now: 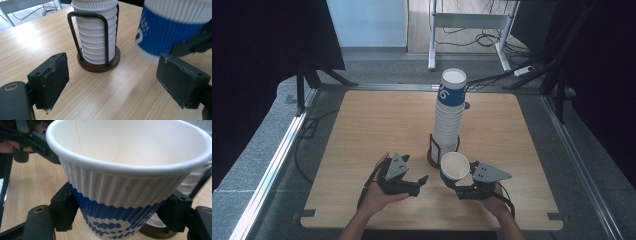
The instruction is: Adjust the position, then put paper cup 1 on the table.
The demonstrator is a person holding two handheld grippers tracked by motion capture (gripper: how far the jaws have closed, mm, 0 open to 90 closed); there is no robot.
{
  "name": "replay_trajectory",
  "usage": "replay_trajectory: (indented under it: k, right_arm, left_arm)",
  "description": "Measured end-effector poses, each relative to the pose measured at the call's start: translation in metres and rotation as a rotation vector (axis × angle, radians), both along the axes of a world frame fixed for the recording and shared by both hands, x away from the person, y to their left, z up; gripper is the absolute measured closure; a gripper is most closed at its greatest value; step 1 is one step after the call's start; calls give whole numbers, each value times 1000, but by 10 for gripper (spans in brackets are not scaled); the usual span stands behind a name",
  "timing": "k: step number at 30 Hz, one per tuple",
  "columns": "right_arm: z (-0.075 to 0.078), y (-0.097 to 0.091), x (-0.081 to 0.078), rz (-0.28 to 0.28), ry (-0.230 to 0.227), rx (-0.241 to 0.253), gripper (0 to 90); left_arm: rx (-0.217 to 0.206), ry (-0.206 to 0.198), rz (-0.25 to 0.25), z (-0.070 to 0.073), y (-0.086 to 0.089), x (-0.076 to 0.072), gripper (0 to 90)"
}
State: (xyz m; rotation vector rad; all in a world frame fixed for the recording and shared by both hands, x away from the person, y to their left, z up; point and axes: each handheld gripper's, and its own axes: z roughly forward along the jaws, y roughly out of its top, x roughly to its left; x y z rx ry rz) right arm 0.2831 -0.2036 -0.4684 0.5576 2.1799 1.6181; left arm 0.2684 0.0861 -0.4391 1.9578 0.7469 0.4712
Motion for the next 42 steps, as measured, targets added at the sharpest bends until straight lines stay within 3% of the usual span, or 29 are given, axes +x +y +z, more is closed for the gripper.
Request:
replay_trajectory:
  k: [15, 23, 30, 42]
  right_arm:
    - [14, -37, 4, -94, -37, 60, 262]
    - [16, -63, 10, -200, -45, 63, 263]
    - [6, -86, 22, -327, -6, 45, 262]
    - [-9, -107, 35, -444, 68, 16, 262]
  left_arm:
    - [17, 9, 16, -3, 1, 3, 113]
    - [30, 12, 19, -4, 0, 3, 114]
    - [22, 13, 19, -4, -1, 3, 113]
    - [34, 22, 6, -7, -4, 3, 113]
